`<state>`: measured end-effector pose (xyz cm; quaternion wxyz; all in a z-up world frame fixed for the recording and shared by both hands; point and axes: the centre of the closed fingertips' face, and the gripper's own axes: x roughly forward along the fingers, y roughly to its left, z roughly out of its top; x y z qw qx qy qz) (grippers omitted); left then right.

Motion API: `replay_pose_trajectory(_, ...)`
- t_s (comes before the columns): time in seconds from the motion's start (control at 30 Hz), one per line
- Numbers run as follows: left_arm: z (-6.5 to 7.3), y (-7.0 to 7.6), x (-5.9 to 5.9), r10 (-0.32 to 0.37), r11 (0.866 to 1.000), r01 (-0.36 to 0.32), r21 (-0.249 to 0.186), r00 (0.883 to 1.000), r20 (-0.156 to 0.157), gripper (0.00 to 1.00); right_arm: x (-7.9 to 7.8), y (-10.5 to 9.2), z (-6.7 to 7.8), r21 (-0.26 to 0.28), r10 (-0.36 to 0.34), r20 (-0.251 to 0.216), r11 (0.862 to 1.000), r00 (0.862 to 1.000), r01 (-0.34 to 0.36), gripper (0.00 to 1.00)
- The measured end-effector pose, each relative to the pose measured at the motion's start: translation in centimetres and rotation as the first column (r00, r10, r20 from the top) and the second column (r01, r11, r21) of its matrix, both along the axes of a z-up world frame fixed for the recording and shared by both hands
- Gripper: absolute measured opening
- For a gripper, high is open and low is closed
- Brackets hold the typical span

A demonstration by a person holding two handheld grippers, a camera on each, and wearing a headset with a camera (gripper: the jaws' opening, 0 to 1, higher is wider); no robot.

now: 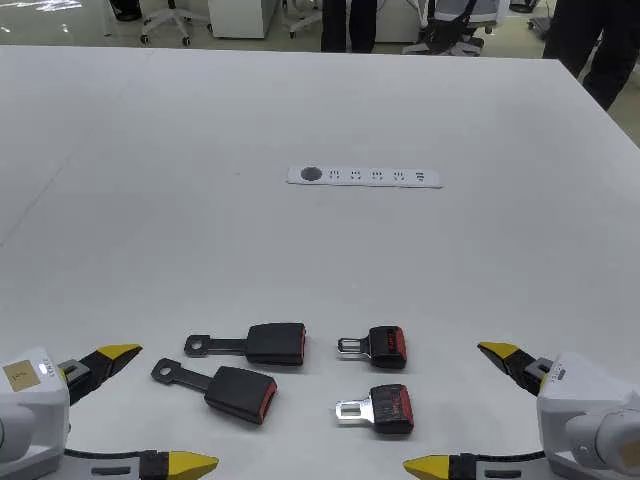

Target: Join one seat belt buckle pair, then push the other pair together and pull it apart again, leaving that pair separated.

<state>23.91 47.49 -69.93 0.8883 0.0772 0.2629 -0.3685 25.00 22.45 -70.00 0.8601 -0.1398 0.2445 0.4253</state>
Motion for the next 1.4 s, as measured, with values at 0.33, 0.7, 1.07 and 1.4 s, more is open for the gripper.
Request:
replay_pose_trajectory(0.33, -0.06, 0.09, -0.11, 0.000, 1.000, 0.000, 0.004, 1.000, 0.003, 1.00, 0.05, 0.03, -0.20, 0.000, 0.007, -0.001, 1.000, 1.000, -0.007, 0.96)
replay_pose_trajectory(0.7, 0.00, 0.17, -0.11, -0.002, 1.000, 0.002, 0.007, 1.000, 0.006, 1.00, 0.11, -0.08, -0.21, -0.003, 0.010, 0.003, 1.000, 1.000, -0.010, 0.96)
replay_pose_trajectory(1.07, 0.22, -0.48, -0.09, -0.008, 1.000, 0.008, 0.006, 1.000, 0.006, 1.00, 0.07, -0.01, 0.05, -0.008, 0.015, 0.006, 1.000, 1.000, -0.015, 0.96)
replay_pose_trajectory(1.4, 0.21, -0.24, -0.07, -0.010, 1.000, 0.010, 0.011, 1.000, 0.007, 0.99, -0.02, -0.22, -0.03, -0.011, 0.015, 0.004, 1.000, 1.000, -0.015, 0.96)
